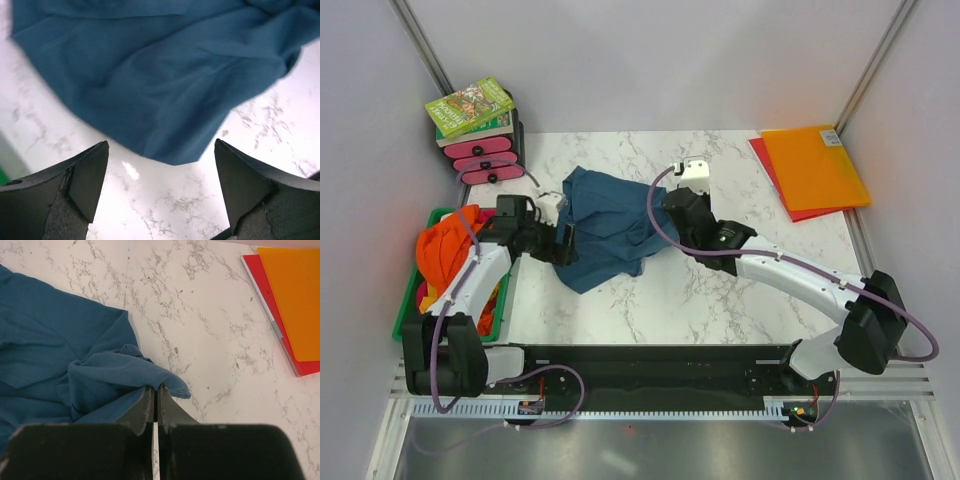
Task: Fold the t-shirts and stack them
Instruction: Flatten out the tshirt
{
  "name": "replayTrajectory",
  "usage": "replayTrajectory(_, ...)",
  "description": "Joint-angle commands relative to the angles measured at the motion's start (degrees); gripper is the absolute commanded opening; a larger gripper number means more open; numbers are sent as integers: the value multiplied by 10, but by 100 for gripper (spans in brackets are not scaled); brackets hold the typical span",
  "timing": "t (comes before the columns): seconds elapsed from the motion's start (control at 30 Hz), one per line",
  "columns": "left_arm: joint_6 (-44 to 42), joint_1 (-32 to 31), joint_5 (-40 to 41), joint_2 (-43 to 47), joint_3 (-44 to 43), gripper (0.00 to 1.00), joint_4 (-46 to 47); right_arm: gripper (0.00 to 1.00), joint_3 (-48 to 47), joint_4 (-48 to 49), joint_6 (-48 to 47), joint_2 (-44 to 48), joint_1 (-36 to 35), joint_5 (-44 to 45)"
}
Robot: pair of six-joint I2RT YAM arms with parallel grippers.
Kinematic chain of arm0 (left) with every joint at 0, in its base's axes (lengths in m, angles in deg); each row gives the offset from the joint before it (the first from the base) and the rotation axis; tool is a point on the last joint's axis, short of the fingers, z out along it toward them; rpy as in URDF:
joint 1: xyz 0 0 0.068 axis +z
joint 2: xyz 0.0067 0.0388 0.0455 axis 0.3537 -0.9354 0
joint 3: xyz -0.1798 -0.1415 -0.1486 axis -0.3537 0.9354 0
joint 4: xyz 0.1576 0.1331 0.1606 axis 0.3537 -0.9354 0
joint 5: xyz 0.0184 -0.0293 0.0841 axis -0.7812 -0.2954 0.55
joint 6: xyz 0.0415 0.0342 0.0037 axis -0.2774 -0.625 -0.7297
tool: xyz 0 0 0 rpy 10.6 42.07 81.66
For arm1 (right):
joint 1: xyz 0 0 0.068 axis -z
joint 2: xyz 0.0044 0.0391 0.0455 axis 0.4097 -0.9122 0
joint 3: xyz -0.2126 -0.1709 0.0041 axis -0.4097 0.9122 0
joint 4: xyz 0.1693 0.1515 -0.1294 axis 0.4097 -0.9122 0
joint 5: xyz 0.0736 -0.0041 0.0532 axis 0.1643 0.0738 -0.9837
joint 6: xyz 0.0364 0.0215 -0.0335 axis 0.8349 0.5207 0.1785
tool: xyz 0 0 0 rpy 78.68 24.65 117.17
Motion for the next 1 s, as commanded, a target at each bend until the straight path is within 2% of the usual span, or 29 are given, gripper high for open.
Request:
replayTrajectory(0.0, -63, -88, -9, 24, -14, 93, -2, 0, -14, 15, 14, -12, 3, -2)
replayTrajectory(0.17, -95, -158, 4, 4, -11, 91, -5, 0, -19, 20, 18, -33, 5, -10)
replayTrajectory(0.3, -120, -191, 59, -43, 1, 88, -5, 0, -16, 22, 24, -43, 7, -12)
replayTrajectory(0.43, -125, -194, 92, -92, 1, 84, 1, 0, -13, 27, 28, -51, 7, -14)
replayTrajectory(0.6, -132, -194, 83, -112, 9, 78, 0, 0, -8, 28, 29, -53, 8, -13)
replayTrajectory(0.7, -136, -197, 71, -110, 17, 68, 0, 0, -2, 30, 29, -52, 12, -13)
replayTrajectory(0.77, -141, -201, 72, -125, 20, 52, -1, 0, 2, 30, 31, -51, 15, -13)
replayTrajectory(0.8, -143, -202, 77, -134, 20, 32, 0, 0, 4, 30, 32, -50, 15, -13)
replayTrajectory(0.87, -140, -202, 98, -159, 13, 2, 0, 0, 6, 30, 33, -49, 18, -13)
replayTrajectory(0.97, -133, -202, 107, -158, 4, 2, 4, 0, 9, 30, 33, -44, 19, -13)
